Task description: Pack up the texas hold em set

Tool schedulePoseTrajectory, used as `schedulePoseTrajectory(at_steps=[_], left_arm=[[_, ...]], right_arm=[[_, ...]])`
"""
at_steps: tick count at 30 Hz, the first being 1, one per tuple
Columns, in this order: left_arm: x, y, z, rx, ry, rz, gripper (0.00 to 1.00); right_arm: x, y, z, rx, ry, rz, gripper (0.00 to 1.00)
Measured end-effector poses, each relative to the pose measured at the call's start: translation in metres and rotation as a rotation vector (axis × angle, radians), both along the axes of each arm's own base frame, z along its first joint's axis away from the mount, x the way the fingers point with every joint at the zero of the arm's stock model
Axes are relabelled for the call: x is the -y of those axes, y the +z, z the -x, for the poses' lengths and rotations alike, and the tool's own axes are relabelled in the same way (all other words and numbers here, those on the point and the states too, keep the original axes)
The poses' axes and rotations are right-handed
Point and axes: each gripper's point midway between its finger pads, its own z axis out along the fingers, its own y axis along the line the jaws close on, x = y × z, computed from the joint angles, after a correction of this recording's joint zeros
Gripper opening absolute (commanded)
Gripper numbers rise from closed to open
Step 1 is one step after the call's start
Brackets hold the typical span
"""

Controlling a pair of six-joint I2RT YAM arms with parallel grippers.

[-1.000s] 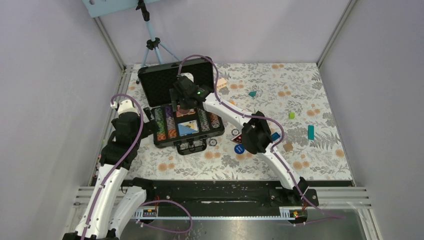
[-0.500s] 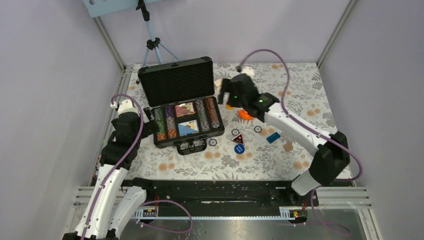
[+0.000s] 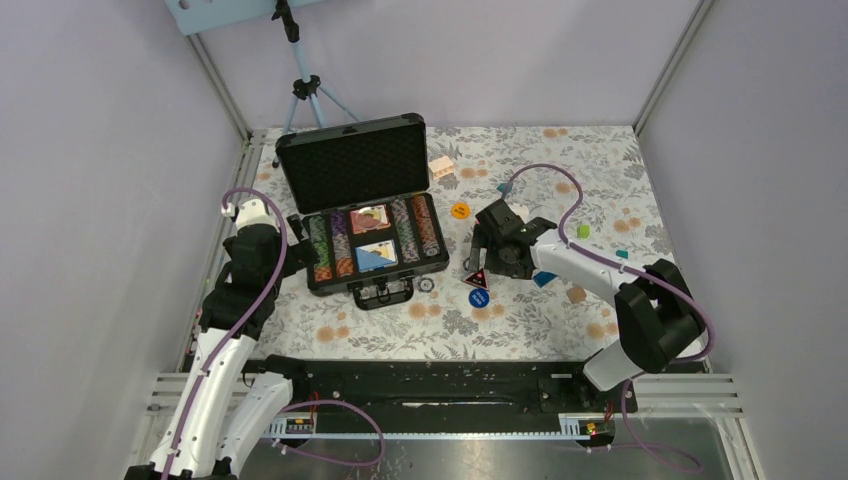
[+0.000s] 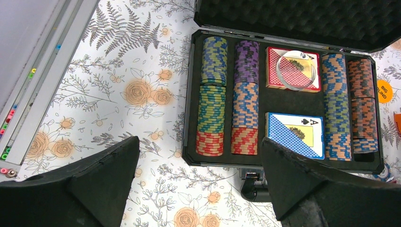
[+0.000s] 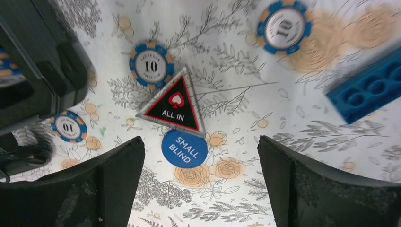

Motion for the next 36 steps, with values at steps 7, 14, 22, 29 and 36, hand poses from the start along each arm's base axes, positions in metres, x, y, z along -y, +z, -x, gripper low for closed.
schedulePoseTrajectory(at_steps=[7, 14, 22, 29, 36], left_arm=[[0.0, 0.0, 0.0, -0.002, -0.001, 0.0, 0.99], [0.0, 0.0, 0.0, -0.002, -0.001, 0.0, 0.99], [0.0, -0.001, 0.0, -0.004, -0.001, 0.0, 0.99], [0.001, -0.002, -0.001, -0.009, -0.003, -0.001, 0.99], [0.001, -0.002, -0.001, -0.009, -0.003, -0.001, 0.99]], right_arm=[[-0.015, -0.024, 0.015, -0.093, 0.051, -0.06, 1.0], [-0.019, -0.021, 0.004, -0.09, 0.138, -0.02, 1.0], [-0.021, -0.033, 0.004, -0.123, 0.149, -0.004, 0.99], [-0.028, -0.05, 0.002, -0.156, 0.19, 0.014, 1.0], [-0.041, -0.05, -0.004, -0.146, 0.216, 0.013, 0.97]])
